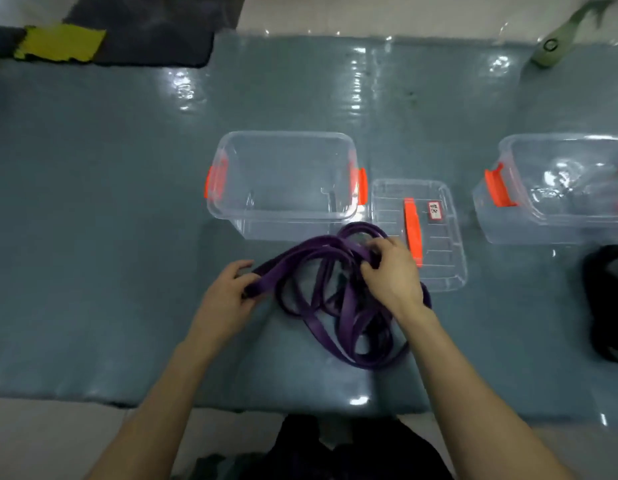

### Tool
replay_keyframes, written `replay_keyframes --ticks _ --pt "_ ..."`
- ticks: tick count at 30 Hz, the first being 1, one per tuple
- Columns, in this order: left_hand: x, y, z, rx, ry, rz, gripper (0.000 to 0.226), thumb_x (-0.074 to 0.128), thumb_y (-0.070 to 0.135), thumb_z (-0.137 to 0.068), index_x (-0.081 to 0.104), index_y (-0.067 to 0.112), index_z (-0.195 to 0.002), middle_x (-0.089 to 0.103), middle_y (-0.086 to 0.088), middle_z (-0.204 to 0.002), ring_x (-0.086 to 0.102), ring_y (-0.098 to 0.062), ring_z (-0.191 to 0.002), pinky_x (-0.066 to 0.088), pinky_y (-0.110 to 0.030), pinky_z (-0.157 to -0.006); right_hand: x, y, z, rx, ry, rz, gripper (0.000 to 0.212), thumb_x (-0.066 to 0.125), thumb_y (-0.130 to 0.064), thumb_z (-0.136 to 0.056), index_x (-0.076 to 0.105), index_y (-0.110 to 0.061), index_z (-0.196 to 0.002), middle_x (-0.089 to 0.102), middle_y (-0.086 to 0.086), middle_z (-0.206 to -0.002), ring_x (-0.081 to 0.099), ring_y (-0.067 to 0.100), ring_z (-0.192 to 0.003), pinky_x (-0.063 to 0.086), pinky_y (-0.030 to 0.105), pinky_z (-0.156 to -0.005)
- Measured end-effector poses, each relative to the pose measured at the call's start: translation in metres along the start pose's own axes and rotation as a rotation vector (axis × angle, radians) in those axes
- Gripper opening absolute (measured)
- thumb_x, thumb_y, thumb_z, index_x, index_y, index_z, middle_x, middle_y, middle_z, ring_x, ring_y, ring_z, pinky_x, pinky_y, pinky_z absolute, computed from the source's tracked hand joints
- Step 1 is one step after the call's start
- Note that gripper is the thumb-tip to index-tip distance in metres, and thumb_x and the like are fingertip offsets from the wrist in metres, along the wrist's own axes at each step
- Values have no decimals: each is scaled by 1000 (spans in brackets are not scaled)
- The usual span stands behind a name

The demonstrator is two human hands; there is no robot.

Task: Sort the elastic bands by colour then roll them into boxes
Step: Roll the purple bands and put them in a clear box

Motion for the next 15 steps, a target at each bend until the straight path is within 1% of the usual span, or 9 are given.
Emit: replay_keyframes --ticks 2,4,6,7,8,10,12,13,15 --pt "-10 -20 -5 -15 -2 -7 32 82 -5 -86 86 14 -111 68 -7 -138 71 -28 -119 48 -29 -106 -1 -3 3 2 -35 -30 31 79 -15 -88 73 -18 -119 64 -1 -117 67 20 -102 57 39 -101" --pt "-14 -34 -4 -23 -58 -8 34 89 -2 -80 86 14 -111 69 -3 -133 72 -26 -116 49 -28 -106 1 -8 3 11 -102 -54 31 83 -20 -86 72 -20 -115 70 -4 -110 69 18 -97 59 41 -96" --pt "-14 -40 3 -92 -157 66 41 102 25 -73 85 22 -110 66 9 -131 72 -12 -107 54 -24 -101 7 -15 3 10 -174 -59 37 87 -36 -85 69 -23 -116 72 -9 -104 69 13 -94 59 37 -91" --pt "-12 -40 9 -148 -200 109 44 104 41 -70 84 29 -108 66 18 -127 72 -3 -100 56 -17 -94 11 -19 4 0 -195 -44 43 87 -46 -85 68 -24 -117 72 -9 -103 68 13 -94 58 36 -89" --pt "-8 -39 15 -199 -222 154 42 101 51 -70 83 33 -103 67 24 -123 72 1 -94 55 -12 -86 15 -22 4 -18 -208 -21 49 86 -53 -84 68 -23 -118 72 -8 -103 68 15 -95 57 36 -89" --pt "2 -39 24 -215 -215 191 35 96 53 -77 86 30 -101 73 23 -112 72 1 -86 54 -16 -80 26 -26 6 -67 -236 67 59 84 -63 -82 68 -19 -118 70 -2 -109 70 23 -100 58 40 -90" --pt "6 -42 32 -188 -164 133 30 93 47 -83 86 27 -105 73 18 -103 69 -2 -84 54 -25 -80 41 -27 10 -101 -276 233 76 84 -69 -77 64 -15 -126 61 5 -130 70 31 -108 60 44 -91" --pt "4 -45 34 -183 -116 111 28 93 43 -85 86 27 -106 72 16 -102 68 -3 -85 56 -28 -80 49 -27 12 -109 -281 329 82 85 -68 -77 59 -12 -132 54 10 -139 68 34 -110 60 44 -88" --pt "-3 -54 36 -169 18 106 23 94 36 -85 81 30 -103 70 14 -100 68 -5 -89 58 -32 -81 62 -25 14 -131 -226 443 74 85 -57 -85 52 -9 -132 50 16 -142 69 37 -104 55 41 -77"
Point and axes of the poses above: each hand's wrist, its own z-axis away from the middle knuckle, its own x-axis out of the palm, y = z × x, the point moved 1 cm from there along -z, towards the middle knuckle
